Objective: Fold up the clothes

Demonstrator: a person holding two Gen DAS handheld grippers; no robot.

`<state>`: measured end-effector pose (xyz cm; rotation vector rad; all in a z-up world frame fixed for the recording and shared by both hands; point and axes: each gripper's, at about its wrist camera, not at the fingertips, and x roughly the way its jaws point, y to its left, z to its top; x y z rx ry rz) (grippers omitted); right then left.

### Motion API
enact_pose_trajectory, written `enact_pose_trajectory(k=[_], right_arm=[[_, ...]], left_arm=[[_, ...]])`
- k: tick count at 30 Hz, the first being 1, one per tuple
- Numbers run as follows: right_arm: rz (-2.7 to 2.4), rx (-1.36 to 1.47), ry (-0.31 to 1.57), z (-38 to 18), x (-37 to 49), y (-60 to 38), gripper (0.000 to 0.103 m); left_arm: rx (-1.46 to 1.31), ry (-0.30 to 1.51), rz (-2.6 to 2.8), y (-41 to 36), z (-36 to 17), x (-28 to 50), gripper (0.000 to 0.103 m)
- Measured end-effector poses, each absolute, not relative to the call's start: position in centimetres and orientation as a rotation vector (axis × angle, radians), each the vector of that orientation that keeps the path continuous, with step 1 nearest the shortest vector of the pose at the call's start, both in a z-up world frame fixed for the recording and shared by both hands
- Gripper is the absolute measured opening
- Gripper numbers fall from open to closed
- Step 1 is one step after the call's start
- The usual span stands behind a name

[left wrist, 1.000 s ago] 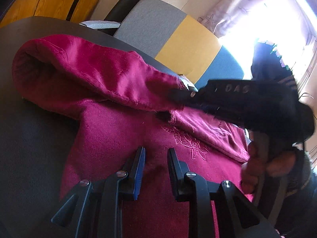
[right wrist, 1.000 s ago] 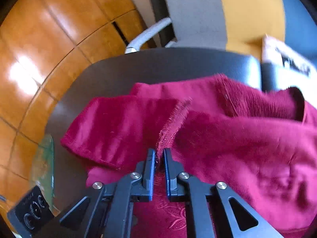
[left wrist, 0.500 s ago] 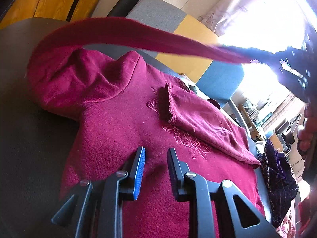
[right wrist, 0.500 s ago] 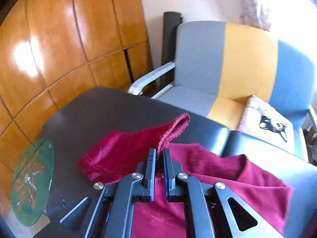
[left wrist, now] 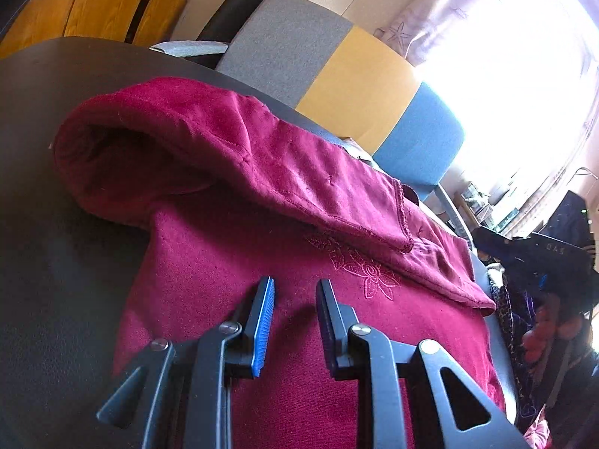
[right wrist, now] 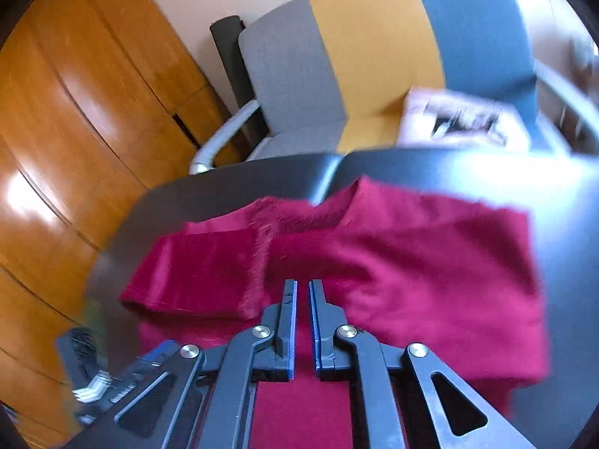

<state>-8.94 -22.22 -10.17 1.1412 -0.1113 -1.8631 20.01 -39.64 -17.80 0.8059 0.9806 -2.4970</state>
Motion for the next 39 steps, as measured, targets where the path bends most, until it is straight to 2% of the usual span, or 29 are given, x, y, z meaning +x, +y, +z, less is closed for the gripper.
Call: enact_pose_trajectory(k=[1,3,10,11,12,13,14,15,22,30,35,39], right_arm=[[-1.852,1.148,-0.126,-10.6,-8.8,-22.6,0.039],[-1.808,1.151,-0.162,-11.6,-8.4,-24.2,0.052],[-1.803,1.174,-0.077,-14.0,-7.6,-29.9,0.051],[-1.807,1.181,-0.059,-14.3,-7.6,-30.5,0.051],[-1.803,1.190,-0.023,-14.5,-7.3,-31.3,0.045],[-1.815,1.180,0.033,-14.3,-6.9,-31.8,0.025],[-1.827,1.167,0.091,-14.1,-6.4,-32.2,0.014],[-1.839,1.153,0.149,-13.9,-6.0,-32.6,0.009],[-1.910,0.972,0.297,-9.0,-3.7,-31.8,0.008],[-2.010,0.915,0.257,-4.7,-5.0,-26.9,0.008],[-2.089,0.976,0.192,-5.4,-7.1,-22.6,0.008],[-2.128,1.084,0.106,-8.4,-9.4,-18.9,0.008]], left_arm=[[0.807,0.980,-2.497,-39.7,-17.8,20.1,0.022],[0.808,0.980,-2.497,-39.7,-17.8,20.2,0.022],[0.798,0.993,-2.501,-39.8,-17.8,20.5,0.022],[0.797,0.995,-2.502,-39.8,-17.9,20.5,0.022],[0.797,0.995,-2.502,-39.7,-17.9,20.5,0.022],[0.796,0.994,-2.503,-39.7,-17.9,20.5,0.022],[0.796,0.994,-2.503,-39.7,-17.9,20.4,0.022],[0.795,0.995,-2.504,-39.6,-18.0,20.4,0.022],[0.796,0.995,-2.503,-39.3,-18.1,20.0,0.022],[0.805,0.989,-2.498,-39.4,-18.0,20.1,0.022],[0.810,0.982,-2.495,-39.4,-18.0,20.2,0.022],[0.814,0.983,-2.493,-39.4,-18.0,20.2,0.022]])
